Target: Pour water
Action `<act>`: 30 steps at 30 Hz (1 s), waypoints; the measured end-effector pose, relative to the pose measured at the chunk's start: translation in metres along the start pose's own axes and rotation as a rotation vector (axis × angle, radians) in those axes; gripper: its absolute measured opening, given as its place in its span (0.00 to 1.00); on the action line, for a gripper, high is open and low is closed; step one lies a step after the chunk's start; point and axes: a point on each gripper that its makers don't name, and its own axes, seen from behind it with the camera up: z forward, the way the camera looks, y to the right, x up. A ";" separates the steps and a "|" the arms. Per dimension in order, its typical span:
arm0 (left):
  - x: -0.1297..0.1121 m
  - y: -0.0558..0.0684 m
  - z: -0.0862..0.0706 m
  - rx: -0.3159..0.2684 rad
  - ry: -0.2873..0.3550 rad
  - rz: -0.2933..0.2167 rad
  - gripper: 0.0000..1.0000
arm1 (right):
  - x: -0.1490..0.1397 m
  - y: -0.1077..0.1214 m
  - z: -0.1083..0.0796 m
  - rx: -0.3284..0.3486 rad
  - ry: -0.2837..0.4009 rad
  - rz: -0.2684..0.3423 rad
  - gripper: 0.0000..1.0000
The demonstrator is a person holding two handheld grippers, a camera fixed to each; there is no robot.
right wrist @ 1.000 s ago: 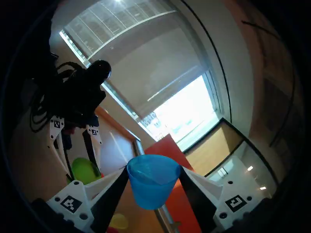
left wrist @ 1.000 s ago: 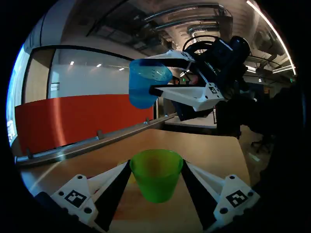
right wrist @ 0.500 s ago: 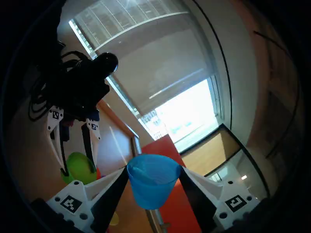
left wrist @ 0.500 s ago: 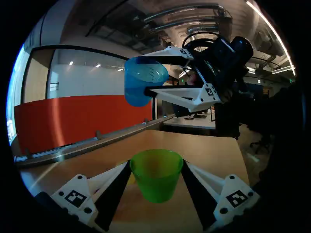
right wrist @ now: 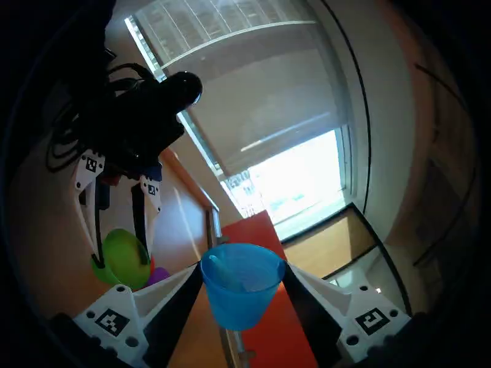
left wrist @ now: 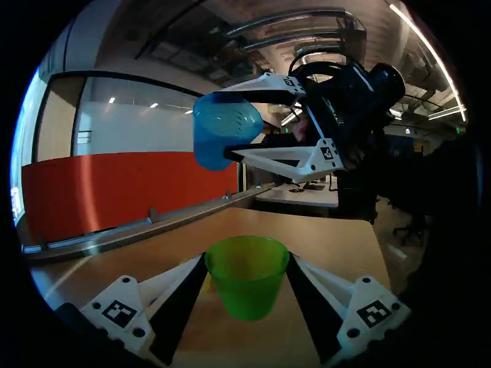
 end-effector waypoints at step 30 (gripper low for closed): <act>0.003 -0.002 0.000 -0.001 0.004 -0.003 0.89 | 0.002 0.009 0.003 -0.012 -0.009 -0.107 0.93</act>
